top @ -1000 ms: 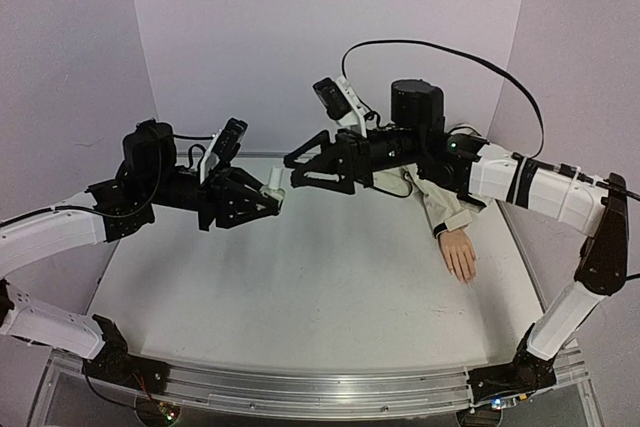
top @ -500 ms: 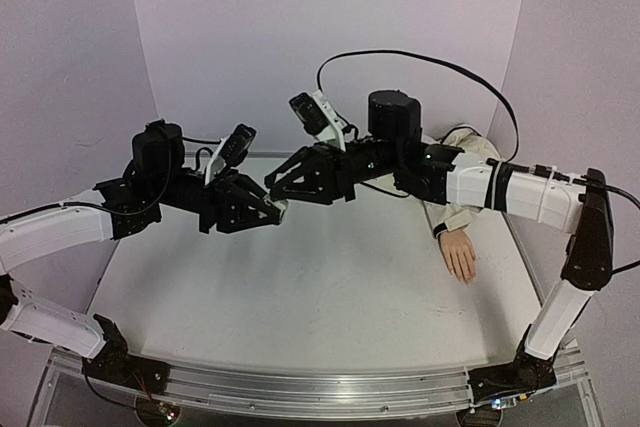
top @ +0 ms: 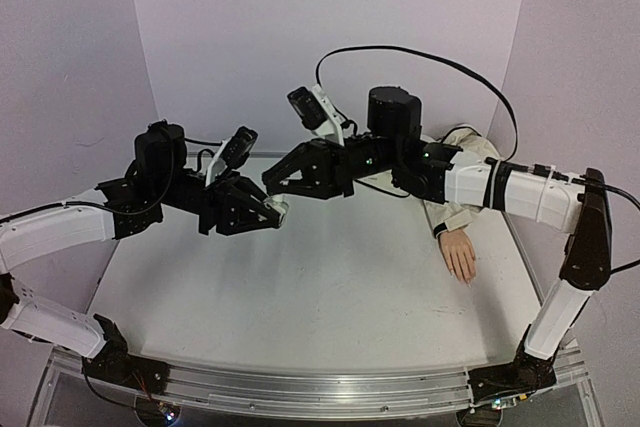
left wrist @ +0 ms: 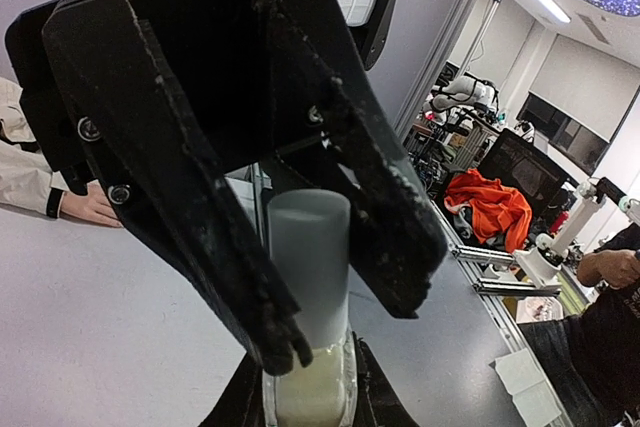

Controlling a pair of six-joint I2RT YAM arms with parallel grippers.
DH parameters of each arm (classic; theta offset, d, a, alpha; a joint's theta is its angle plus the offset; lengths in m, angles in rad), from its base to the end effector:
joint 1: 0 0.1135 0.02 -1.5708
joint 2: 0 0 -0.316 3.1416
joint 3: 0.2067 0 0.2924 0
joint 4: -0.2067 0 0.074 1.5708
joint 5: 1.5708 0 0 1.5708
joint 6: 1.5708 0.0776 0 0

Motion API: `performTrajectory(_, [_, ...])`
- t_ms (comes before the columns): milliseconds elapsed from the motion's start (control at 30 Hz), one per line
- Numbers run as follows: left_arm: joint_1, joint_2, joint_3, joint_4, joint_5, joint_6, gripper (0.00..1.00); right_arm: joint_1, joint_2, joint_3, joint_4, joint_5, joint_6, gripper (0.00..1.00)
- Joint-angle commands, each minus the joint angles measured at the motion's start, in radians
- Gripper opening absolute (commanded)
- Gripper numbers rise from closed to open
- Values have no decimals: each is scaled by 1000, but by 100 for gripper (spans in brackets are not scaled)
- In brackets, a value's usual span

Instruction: Paint the nails

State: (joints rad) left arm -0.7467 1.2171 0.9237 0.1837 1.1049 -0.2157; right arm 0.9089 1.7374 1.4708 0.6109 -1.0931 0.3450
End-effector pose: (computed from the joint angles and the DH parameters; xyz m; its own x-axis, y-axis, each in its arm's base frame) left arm 0.1805 -0.2615 0.3727 -0.2833 0.1312 -0.9500 0.9175 -0.2512 -0.3083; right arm 0.2330 0.4111 0.4446 -0.1012 0.1231 -0.9872 -0.8950 -0.4447 0.0363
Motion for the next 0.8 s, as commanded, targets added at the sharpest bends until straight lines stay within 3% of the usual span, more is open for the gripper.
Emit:
performTrajectory(0, [3,-5,41,56,28,8,0,8,3,32,69,-38,25,20])
performTrajectory(233, [4,-32,38,57,-72,30,0,26,2,4,69,-5,17,1])
performTrajectory(367, [3,-82,17,57,-251,89,0,35,-6,-25,67,57,12,0])
performTrajectory(467, [3,-109,14,58,-465,136,0,41,-8,-41,58,164,19,0])
performTrajectory(633, [-1,-84,59,111,-782,247,0,77,54,51,-136,570,28,0])
performTrajectory(767, [-3,19,99,269,-999,302,0,162,147,217,-381,1068,175,0])
